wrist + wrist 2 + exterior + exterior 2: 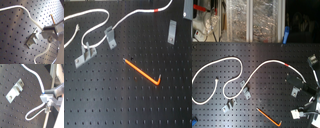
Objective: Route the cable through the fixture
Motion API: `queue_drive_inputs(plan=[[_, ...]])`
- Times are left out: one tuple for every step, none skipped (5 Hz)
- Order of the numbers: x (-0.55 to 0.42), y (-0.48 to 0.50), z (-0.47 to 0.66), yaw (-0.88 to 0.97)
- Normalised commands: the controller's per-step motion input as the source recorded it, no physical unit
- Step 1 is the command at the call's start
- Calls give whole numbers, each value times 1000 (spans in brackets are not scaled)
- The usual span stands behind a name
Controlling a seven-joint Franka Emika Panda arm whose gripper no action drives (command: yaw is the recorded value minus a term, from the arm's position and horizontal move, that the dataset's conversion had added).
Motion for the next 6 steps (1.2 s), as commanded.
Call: queue_drive_inputs(plan=[[-13, 5, 0, 0], [-218, -54, 80, 0], [-393, 84, 291, -157], [-341, 134, 328, -340], [-321, 105, 310, -357], [-167, -82, 341, 0]])
